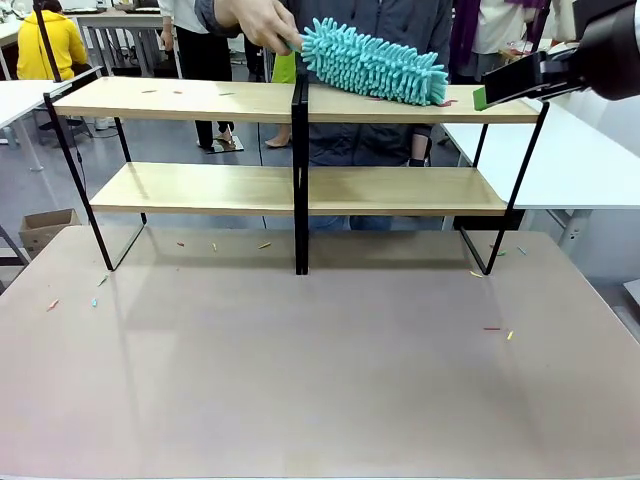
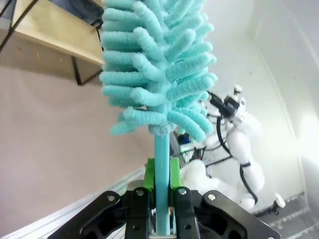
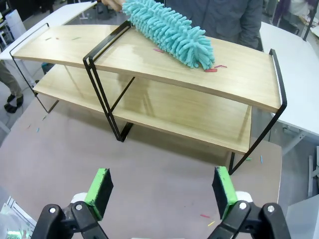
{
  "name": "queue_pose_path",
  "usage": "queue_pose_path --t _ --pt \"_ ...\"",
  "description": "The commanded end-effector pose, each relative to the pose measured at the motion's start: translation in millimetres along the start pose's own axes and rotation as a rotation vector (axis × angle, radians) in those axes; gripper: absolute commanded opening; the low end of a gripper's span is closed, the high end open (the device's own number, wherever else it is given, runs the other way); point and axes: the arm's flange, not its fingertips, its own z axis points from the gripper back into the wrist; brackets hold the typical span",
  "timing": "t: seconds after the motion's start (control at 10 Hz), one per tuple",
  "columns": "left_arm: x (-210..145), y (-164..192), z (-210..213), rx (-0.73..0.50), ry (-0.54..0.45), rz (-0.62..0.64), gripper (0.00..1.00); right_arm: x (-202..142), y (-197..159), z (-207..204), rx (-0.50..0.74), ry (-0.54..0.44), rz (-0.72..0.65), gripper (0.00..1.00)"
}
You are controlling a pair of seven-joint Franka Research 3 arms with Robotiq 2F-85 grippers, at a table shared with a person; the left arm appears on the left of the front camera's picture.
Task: Clean the shelves.
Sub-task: Clean another randomly selected level of the Shelf with the Duster.
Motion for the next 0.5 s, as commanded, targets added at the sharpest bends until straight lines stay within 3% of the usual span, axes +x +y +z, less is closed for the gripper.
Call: queue_pose_path --t 0.0,0.1,0.4 --pt "-44.9 6.6 -10.6 -0.055 0.236 -0.042 0.13 0.6 -0.4 0.4 0.002 -0.002 -0.002 1.0" --pt "-74.8 6.6 -26.8 -0.047 0.499 -0.086 0.13 0.6 -0.4 0.4 0.002 -0.002 -0.002 1.0" --pt "-144.0 14.4 -116.2 0.196 0.802 -0.18 0.13 0.6 -0.4 0.4 0.002 -0.002 -0.002 1.0"
